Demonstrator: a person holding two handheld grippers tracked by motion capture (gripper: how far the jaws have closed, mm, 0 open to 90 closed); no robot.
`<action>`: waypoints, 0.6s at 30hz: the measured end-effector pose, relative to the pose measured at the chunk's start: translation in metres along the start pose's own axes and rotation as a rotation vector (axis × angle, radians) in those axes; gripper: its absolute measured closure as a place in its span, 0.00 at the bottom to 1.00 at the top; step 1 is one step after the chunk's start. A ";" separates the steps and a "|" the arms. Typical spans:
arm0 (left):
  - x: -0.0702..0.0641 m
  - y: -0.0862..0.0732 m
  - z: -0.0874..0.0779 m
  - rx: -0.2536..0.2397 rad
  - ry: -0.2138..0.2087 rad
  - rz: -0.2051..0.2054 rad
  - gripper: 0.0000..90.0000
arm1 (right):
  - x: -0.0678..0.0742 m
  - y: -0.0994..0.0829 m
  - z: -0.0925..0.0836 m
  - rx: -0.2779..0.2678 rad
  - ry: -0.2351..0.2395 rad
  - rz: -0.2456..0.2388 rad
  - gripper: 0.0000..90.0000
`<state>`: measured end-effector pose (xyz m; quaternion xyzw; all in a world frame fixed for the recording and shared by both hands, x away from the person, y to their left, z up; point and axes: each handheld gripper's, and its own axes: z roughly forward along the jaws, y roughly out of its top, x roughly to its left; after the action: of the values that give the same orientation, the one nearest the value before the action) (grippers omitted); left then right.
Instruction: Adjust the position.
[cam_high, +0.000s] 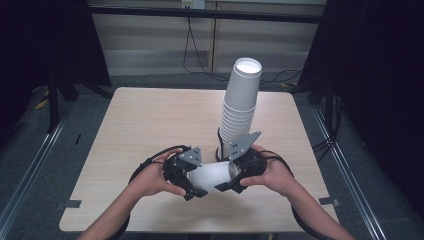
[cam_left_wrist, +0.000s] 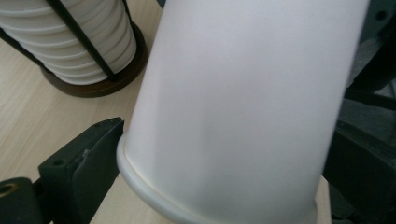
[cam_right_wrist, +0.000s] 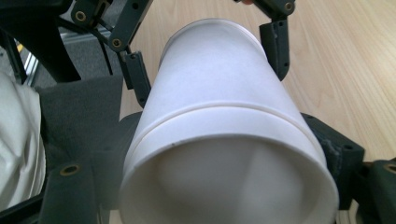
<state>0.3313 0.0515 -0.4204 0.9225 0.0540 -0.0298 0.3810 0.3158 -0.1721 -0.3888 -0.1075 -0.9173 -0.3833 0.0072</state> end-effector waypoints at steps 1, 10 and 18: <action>0.000 0.000 0.000 0.000 0.000 0.000 0.04 | 0.000 0.000 0.000 0.000 0.000 0.000 0.26; 0.000 -0.009 0.004 -0.030 0.008 -0.003 0.03 | 0.000 -0.001 -0.001 -0.029 0.007 0.002 0.26; -0.001 -0.013 0.008 -0.067 0.001 -0.014 0.07 | -0.001 -0.004 -0.001 -0.063 0.012 0.011 0.26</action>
<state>0.3283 0.0550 -0.4352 0.9088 0.0614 -0.0302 0.4116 0.3160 -0.1753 -0.3910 -0.1103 -0.9040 -0.4129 0.0115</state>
